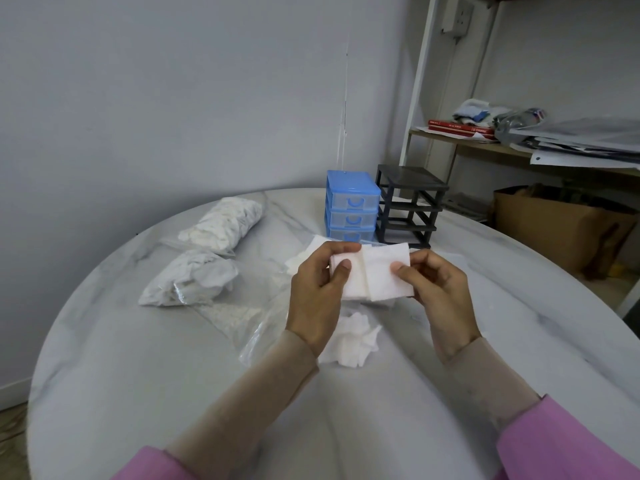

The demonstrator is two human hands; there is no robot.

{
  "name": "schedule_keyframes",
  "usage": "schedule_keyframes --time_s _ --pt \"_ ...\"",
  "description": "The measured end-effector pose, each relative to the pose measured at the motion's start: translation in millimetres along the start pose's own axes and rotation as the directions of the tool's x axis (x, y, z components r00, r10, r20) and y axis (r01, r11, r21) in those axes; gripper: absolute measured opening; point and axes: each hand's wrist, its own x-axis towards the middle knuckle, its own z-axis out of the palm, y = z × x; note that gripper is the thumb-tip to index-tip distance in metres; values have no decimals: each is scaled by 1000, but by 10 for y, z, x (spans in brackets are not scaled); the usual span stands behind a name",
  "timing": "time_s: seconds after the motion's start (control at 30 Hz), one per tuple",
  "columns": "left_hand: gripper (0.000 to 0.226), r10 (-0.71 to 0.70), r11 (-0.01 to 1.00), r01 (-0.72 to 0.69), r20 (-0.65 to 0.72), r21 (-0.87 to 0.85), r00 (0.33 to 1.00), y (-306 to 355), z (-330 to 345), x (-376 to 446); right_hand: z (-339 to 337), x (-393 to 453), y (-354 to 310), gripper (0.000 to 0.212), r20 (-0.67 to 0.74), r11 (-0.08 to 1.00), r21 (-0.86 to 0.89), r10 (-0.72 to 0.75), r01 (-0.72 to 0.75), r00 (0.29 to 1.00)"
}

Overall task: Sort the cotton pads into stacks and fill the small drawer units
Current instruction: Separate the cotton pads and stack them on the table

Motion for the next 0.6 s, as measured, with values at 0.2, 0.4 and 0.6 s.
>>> schedule_keyframes --time_s 0.2,0.4,0.6 --pt "32 9 1000 -8 33 -6 999 -17 30 -5 16 6 4 5 58 997 67 35 -38 998" --pt "34 17 999 -14 62 -46 998 -19 37 0 31 -2 0 5 112 998 55 8 -14 994" --pt "45 -73 989 84 97 -123 993 38 42 -21 24 14 5 6 120 999 45 22 -28 993"
